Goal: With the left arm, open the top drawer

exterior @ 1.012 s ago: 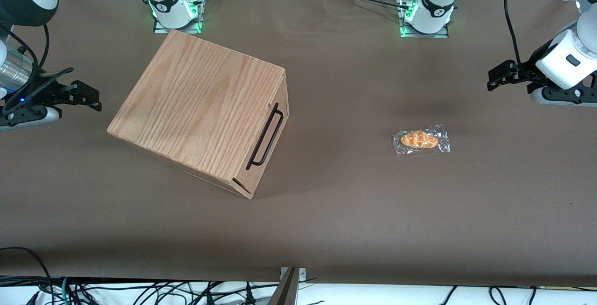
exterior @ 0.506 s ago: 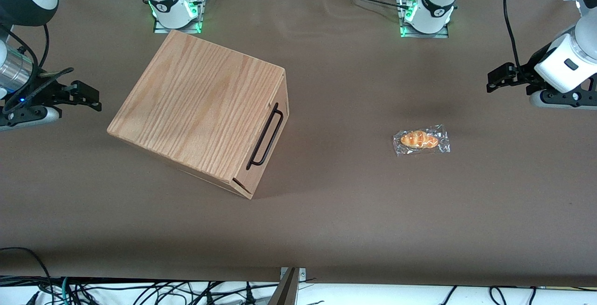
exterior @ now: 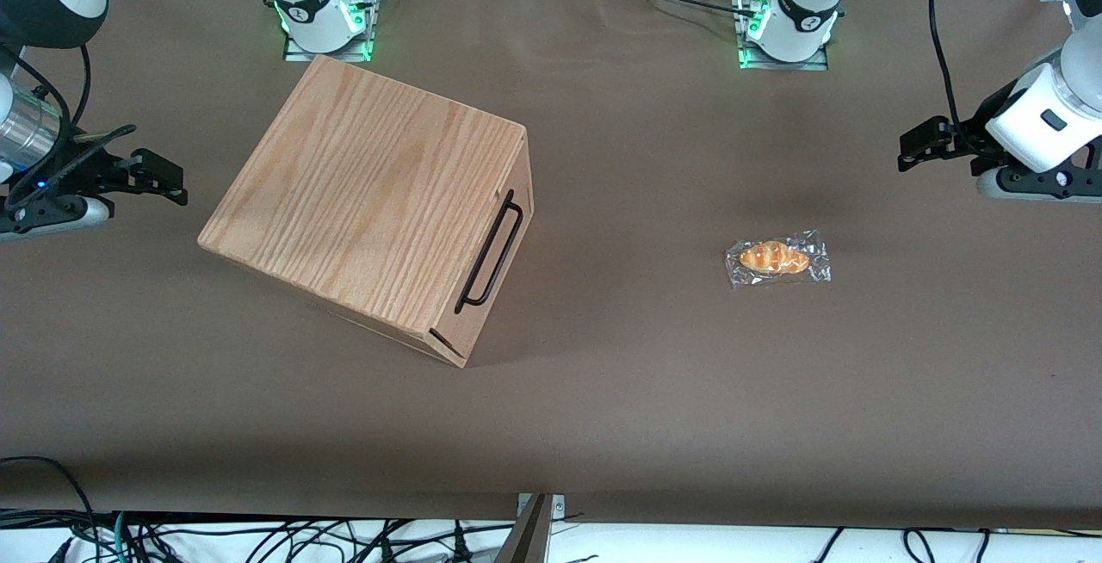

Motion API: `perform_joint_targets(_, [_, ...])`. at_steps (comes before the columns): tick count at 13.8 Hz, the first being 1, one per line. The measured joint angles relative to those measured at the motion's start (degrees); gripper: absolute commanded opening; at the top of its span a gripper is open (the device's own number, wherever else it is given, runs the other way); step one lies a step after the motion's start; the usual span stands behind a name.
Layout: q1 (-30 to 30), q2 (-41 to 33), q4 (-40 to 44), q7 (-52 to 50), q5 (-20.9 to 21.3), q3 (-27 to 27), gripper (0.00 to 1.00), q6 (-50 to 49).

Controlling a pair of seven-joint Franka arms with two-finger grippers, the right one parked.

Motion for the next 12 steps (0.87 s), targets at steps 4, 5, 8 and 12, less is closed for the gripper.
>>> perform_joint_targets(4, [0.0, 0.0, 0.0, 0.0, 0.0, 0.0, 1.00, 0.0])
perform_joint_targets(5, [0.0, 0.0, 0.0, 0.0, 0.0, 0.0, 1.00, 0.0])
perform_joint_targets(8, [-0.2, 0.1, 0.0, 0.1, 0.0, -0.3, 1.00, 0.0])
perform_joint_targets(12, [-3.5, 2.4, 0.1, 0.1, -4.4, -1.5, 1.00, -0.1])
